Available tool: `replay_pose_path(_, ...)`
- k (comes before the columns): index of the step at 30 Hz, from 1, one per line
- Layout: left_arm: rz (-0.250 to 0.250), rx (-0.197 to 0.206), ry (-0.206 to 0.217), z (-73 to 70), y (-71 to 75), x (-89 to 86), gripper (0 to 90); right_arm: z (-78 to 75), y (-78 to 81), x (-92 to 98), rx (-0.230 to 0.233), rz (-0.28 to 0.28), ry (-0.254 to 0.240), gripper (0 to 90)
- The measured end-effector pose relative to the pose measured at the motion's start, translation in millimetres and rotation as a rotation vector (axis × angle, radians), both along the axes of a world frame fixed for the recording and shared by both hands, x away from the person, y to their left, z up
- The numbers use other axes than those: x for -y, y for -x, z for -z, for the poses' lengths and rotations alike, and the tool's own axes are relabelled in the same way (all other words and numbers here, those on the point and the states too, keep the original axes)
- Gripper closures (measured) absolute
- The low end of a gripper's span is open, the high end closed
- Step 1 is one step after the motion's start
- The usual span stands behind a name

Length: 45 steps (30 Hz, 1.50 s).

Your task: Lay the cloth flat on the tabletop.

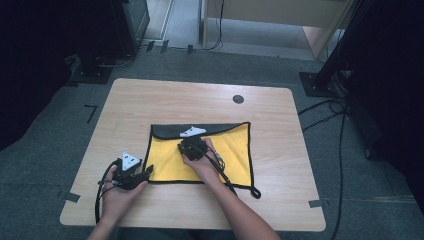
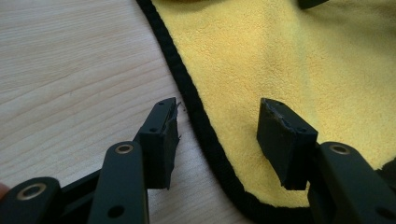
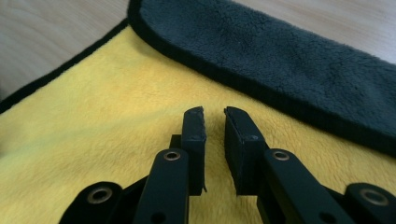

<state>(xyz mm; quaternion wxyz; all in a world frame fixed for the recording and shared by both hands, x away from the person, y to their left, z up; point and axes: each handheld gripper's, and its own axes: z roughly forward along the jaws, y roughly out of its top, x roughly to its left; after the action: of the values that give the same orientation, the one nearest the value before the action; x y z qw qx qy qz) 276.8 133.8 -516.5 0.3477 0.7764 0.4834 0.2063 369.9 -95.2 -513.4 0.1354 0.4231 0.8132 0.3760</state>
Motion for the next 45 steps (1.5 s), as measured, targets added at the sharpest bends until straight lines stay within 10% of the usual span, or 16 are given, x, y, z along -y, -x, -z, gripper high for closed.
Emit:
replay_pose_path(22,0.006,0.000,0.000,0.0,-0.3,-0.5,48.1,-8.0,-134.2,-16.6,0.062,0.207,0.097,69.1)
replay_pose_path(28,-0.002,0.002,-0.001,0.2,-0.9,-0.4,46.1,-29.9,-126.8,8.4,0.080,0.269,-0.034,66.8)
replay_pose_path(36,-0.012,0.003,-0.008,0.3,-1.2,0.1,43.9,-19.6,-94.8,-20.1,0.061,0.078,0.031,72.4)
replay_pose_path(45,-0.013,0.001,-0.001,0.4,-0.7,-0.2,42.4,-1.7,-119.2,-70.5,0.054,0.077,0.072,70.0)
